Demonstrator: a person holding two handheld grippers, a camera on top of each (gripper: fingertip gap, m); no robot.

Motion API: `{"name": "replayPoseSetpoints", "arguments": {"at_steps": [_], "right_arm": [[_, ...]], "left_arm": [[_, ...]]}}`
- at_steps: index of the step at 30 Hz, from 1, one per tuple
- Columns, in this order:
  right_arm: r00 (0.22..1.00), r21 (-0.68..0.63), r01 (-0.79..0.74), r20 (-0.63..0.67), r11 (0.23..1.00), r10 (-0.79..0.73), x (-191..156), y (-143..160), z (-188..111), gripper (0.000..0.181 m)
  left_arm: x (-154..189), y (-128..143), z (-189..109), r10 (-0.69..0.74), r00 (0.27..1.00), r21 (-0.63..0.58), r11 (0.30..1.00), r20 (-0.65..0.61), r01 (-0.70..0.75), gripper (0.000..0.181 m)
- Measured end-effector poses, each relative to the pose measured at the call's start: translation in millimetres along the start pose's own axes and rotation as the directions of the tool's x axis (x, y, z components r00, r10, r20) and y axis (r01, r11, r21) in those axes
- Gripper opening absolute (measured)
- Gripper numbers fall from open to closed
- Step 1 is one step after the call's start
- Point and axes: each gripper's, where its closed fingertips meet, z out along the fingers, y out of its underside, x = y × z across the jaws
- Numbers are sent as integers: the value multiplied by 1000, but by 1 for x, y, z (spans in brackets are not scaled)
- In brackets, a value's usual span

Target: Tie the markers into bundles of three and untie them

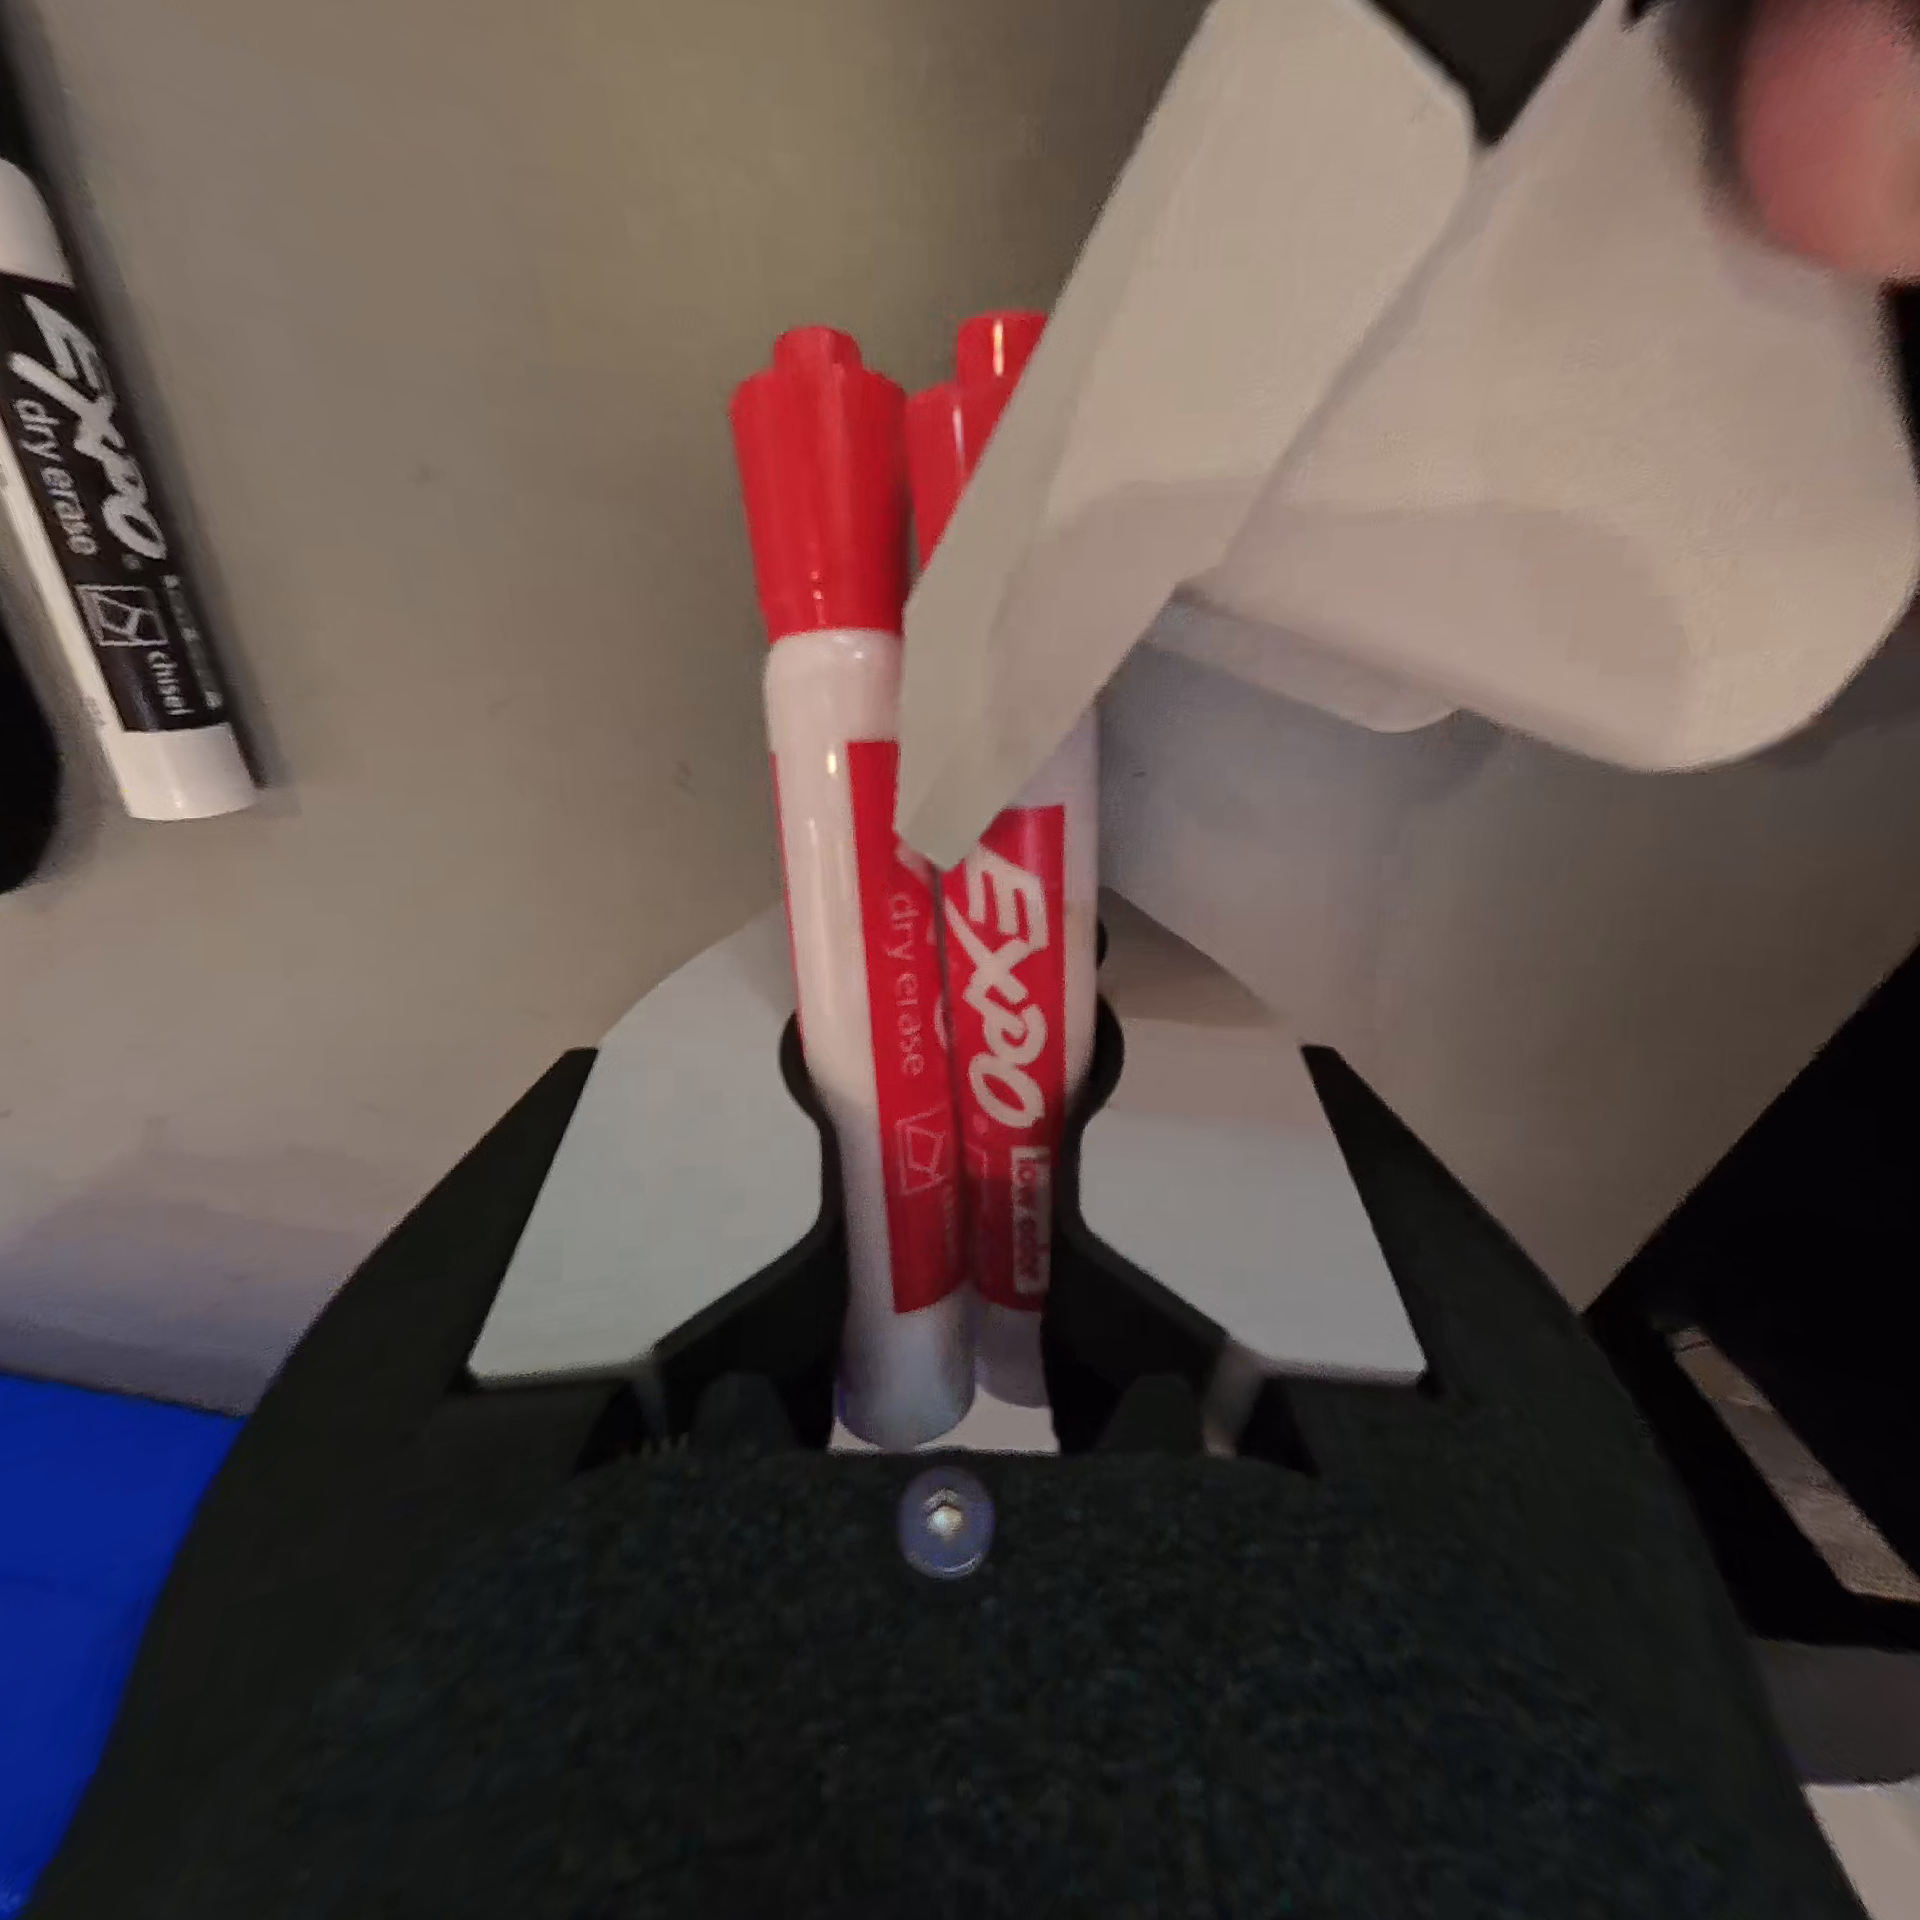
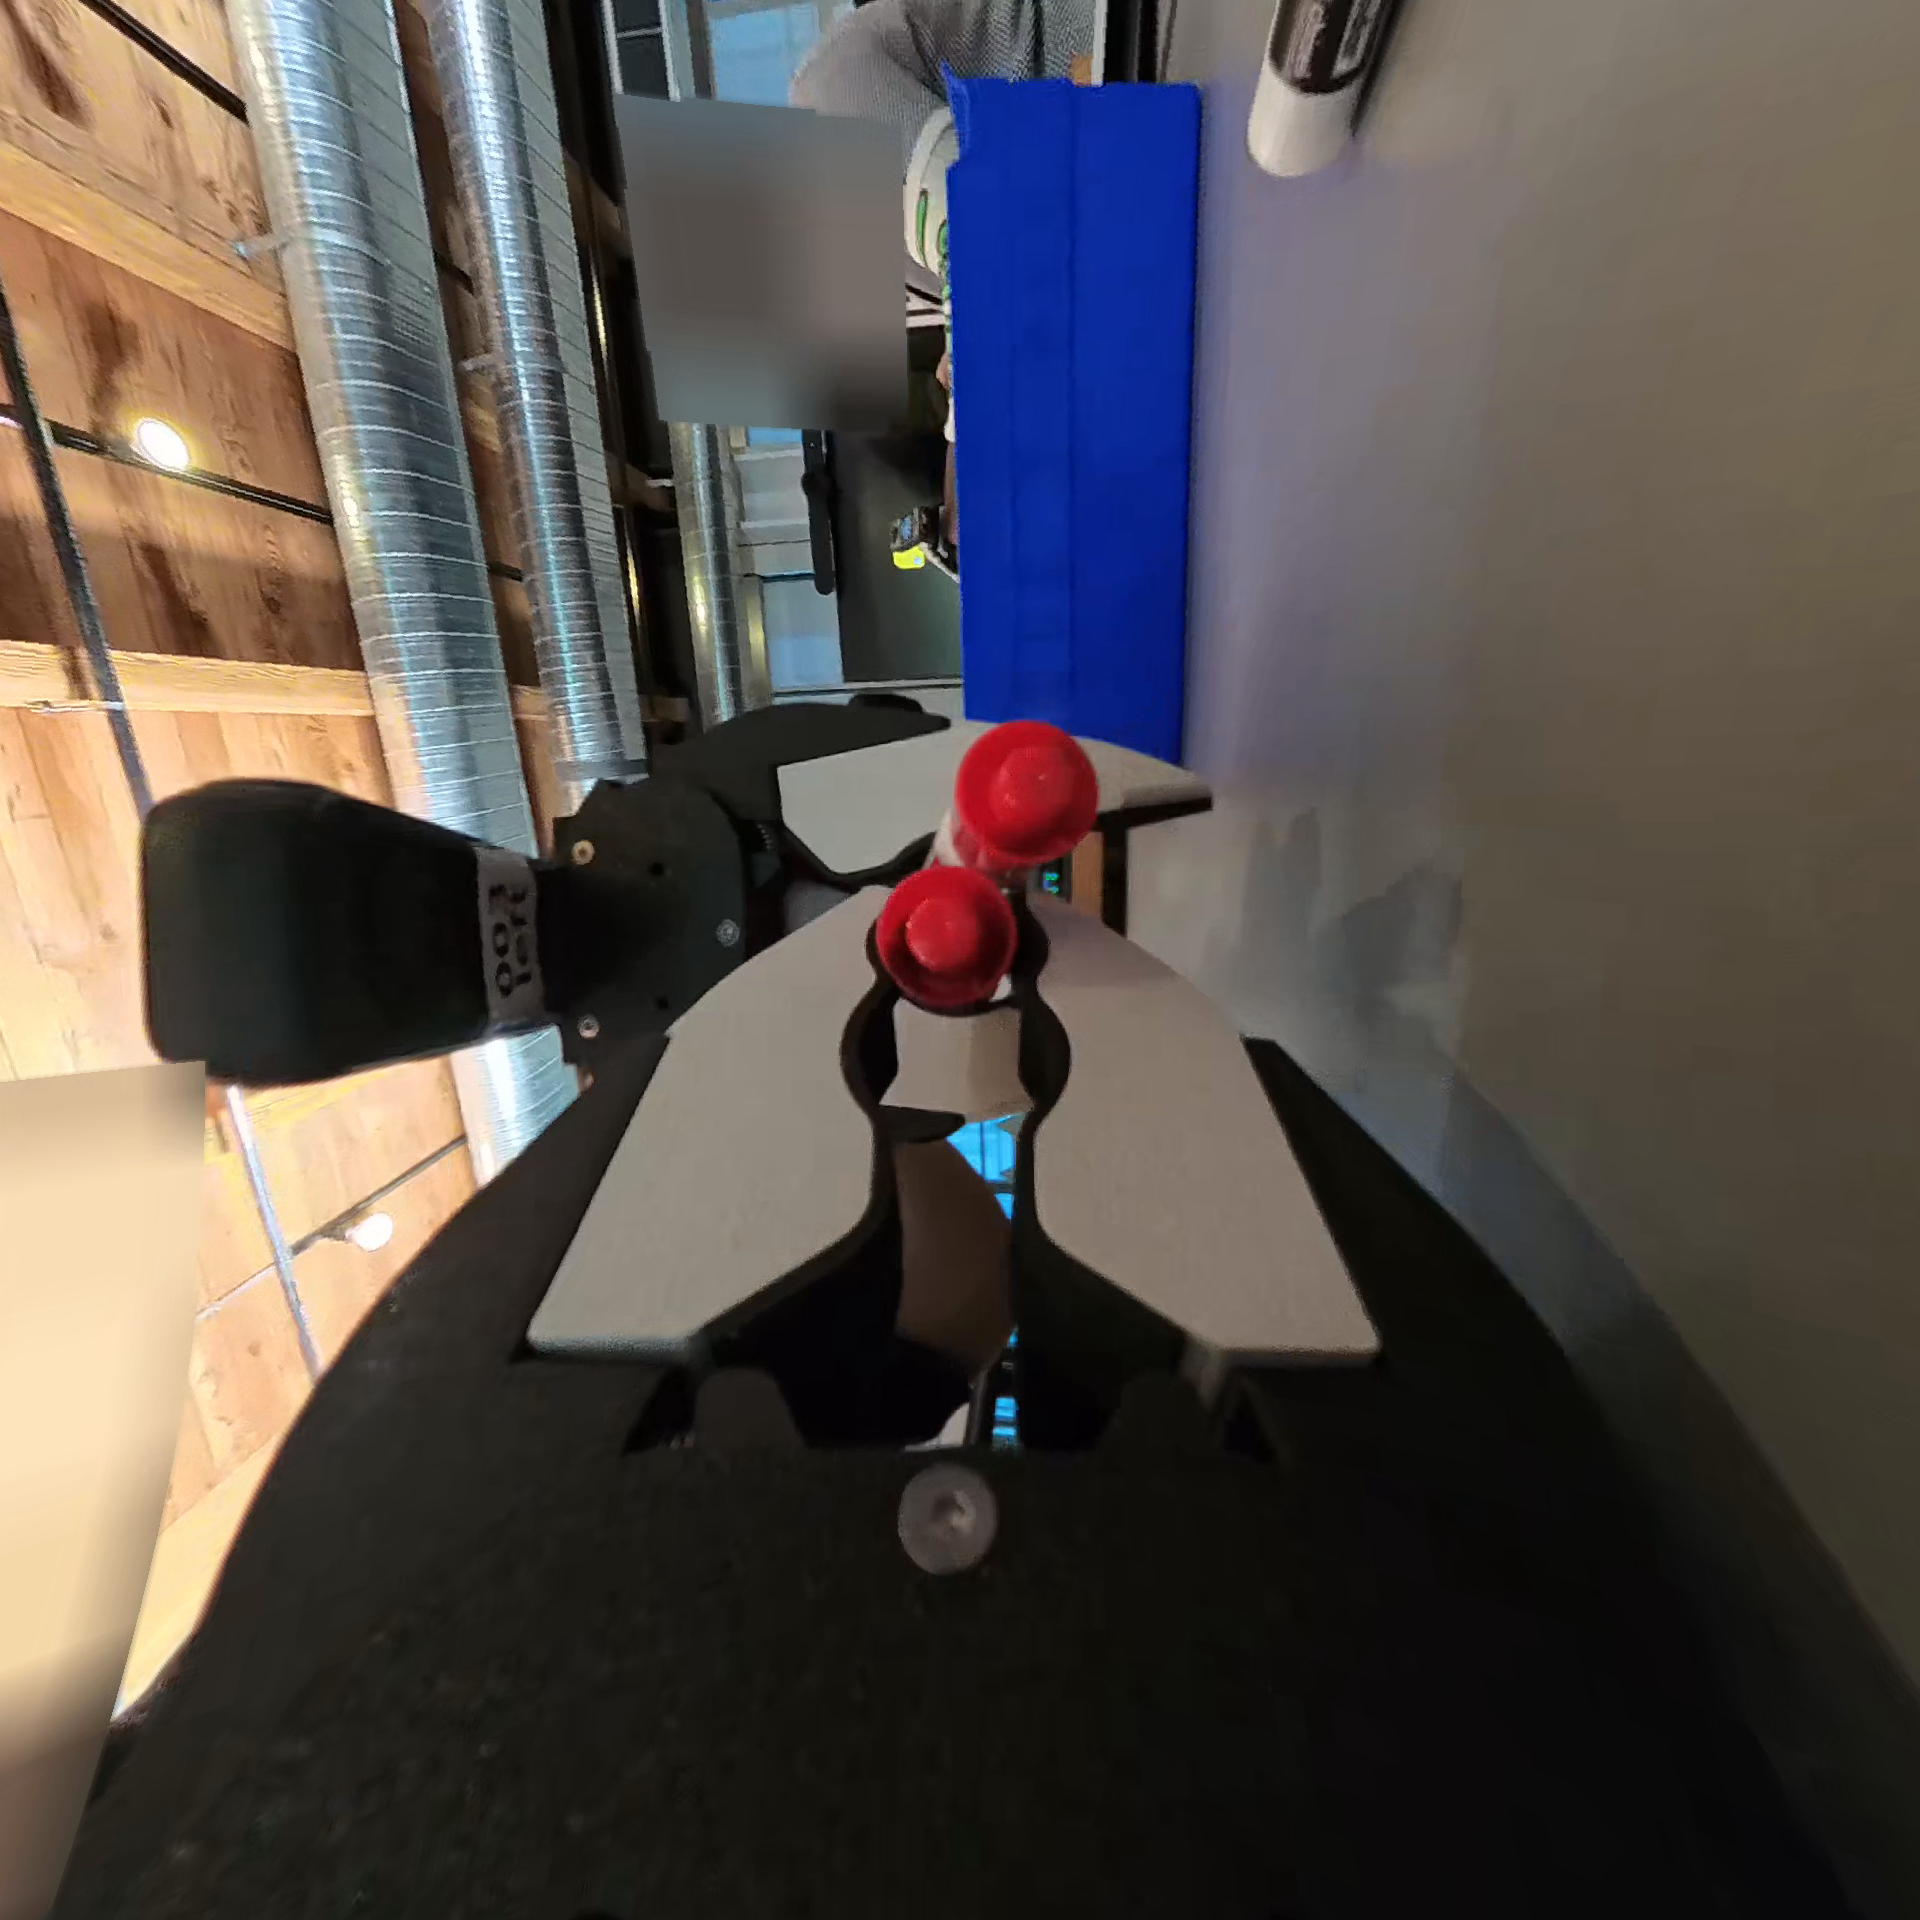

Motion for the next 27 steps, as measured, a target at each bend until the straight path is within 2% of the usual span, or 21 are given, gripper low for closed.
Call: {"name": "replayPoseSetpoints", "arguments": {"at_steps": [4, 9, 13, 16, 20, 27], "right_arm": [[998, -6, -35, 53, 999, 35, -2, 1, 2, 24], [995, 72, -50, 87, 996, 44, 0, -5, 1, 35], [999, 139, 20, 47, 990, -27, -2, -17, -6, 34], [997, 119, 72, 3, 990, -73, -5, -18, -7, 19], [981, 109, 186, -83, 976, -178, -7, -15, -6, 19], [949, 96, 298, -134, 950, -284, -14, -13, -5, 19]], "left_arm": [[1, 2, 1, -7, 1000, 8, 1000, -6, 7, 43], [5, 0, 0, -35, 999, 52, 998, -32, 36, 43], [4, 0, -2, -59, 998, 74, 995, -12, 59, 43], [7, 0, 1, -65, 998, 69, 995, -16, 66, 43], [3, 7, 4, -41, 999, -1, 999, 14, 41, 43], [-1, 10, 0, -18, 1000, -66, 998, 16, 19, 43]]}}
